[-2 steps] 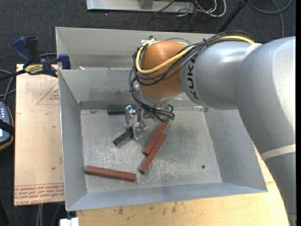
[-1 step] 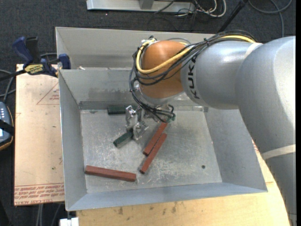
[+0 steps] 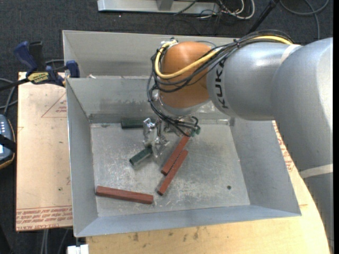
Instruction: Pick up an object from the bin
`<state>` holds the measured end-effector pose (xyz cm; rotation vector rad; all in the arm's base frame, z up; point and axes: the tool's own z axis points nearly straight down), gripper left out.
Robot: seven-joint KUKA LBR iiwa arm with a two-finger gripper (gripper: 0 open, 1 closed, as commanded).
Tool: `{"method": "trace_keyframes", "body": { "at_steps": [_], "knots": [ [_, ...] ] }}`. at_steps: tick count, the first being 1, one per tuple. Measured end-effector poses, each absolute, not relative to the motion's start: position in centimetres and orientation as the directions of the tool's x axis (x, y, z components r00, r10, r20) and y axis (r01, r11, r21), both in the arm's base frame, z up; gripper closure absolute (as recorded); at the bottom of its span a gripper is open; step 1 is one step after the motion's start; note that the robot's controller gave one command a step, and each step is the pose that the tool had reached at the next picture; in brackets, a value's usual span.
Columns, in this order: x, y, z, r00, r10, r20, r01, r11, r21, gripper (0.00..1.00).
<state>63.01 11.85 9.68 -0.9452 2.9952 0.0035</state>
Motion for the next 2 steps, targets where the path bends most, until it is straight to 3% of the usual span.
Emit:
{"method": "trace_keyframes", "body": {
  "at_steps": [2],
  "knots": [
    [63.2,11.9,12.8,-0.819,-0.573,-0.006,-0.573,0.819,-0.001,1.0]
  ]
}}
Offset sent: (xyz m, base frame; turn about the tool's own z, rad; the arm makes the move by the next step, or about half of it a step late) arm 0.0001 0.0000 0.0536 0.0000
